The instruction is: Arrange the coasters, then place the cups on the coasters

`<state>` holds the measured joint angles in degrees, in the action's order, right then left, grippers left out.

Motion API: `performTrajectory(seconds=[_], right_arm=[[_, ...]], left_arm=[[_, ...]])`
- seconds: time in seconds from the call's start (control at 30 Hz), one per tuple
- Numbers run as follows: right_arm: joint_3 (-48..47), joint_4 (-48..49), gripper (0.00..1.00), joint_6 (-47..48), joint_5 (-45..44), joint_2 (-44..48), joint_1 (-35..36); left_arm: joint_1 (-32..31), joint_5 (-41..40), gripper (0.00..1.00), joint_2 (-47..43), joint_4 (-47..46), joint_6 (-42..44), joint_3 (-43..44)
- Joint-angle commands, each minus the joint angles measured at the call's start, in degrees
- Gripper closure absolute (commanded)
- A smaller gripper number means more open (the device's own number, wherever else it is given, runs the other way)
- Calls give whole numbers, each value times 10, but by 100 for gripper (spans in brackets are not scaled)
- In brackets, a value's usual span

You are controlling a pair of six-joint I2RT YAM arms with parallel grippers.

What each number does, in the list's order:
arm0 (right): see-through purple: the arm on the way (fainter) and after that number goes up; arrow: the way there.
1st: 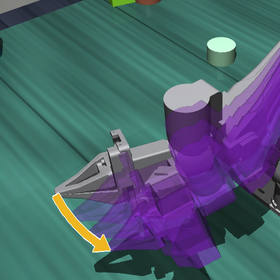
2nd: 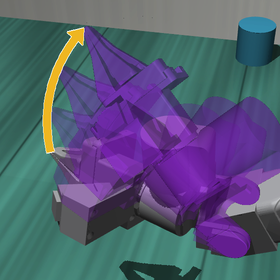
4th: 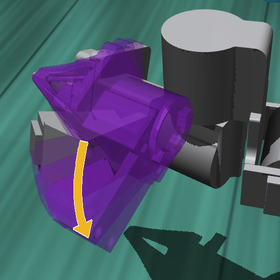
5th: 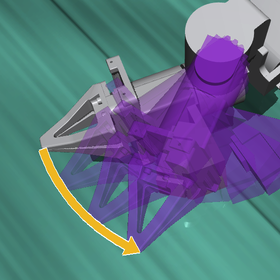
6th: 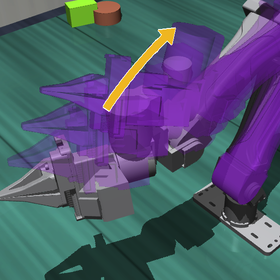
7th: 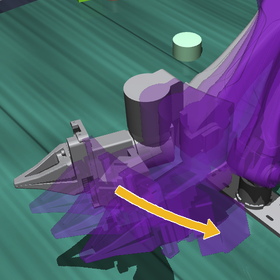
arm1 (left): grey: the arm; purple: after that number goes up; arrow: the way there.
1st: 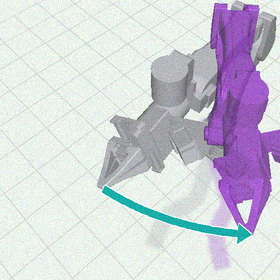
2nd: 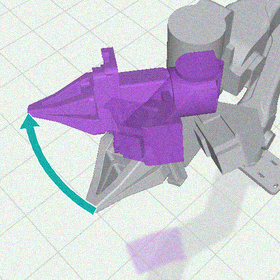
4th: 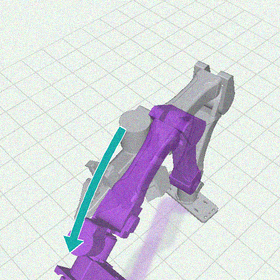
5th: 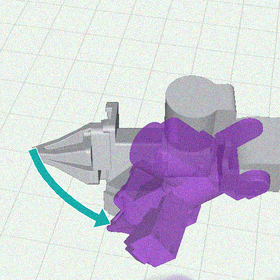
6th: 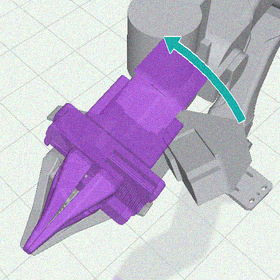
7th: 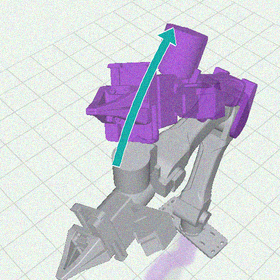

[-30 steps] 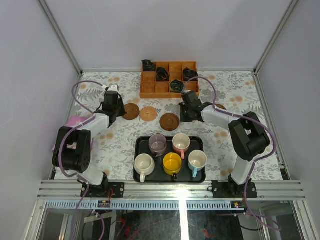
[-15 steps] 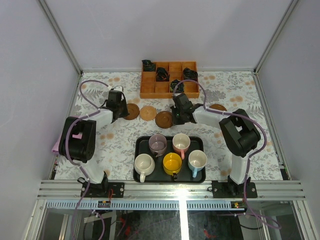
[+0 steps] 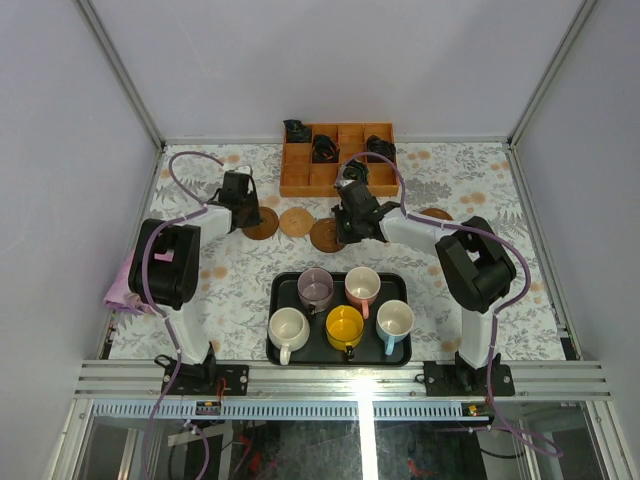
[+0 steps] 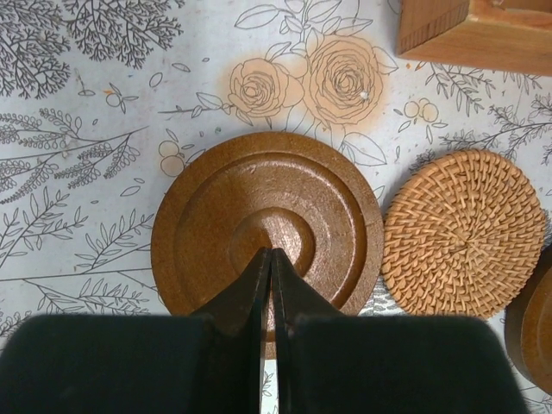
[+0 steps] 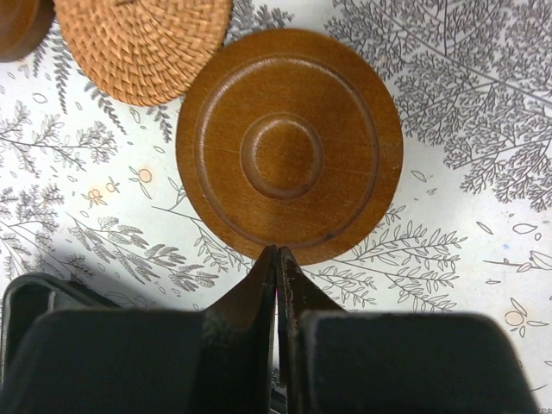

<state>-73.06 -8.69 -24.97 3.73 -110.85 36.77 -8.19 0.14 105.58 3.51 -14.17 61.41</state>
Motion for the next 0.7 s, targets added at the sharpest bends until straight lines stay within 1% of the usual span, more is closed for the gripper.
performTrajectory(seconds=[0.0,0.17,0.4,0.53,0.67], right_arm=[[-43,-3,100,16,0,9,8],[-88,-8,100,22,7,-32,7],[-122,-11,100,20,19,-88,8],[-122,-20,100,21,5,-99,8],[-126,-34,100,24,-28,-109,8]], left_arm=[[2,9,100,13,17,3,31],[2,-6,100,22,48,1,44],[17,-26,100,18,58,-9,43],[38,-19,100,22,59,-18,44],[55,-7,100,29,57,-23,47]])
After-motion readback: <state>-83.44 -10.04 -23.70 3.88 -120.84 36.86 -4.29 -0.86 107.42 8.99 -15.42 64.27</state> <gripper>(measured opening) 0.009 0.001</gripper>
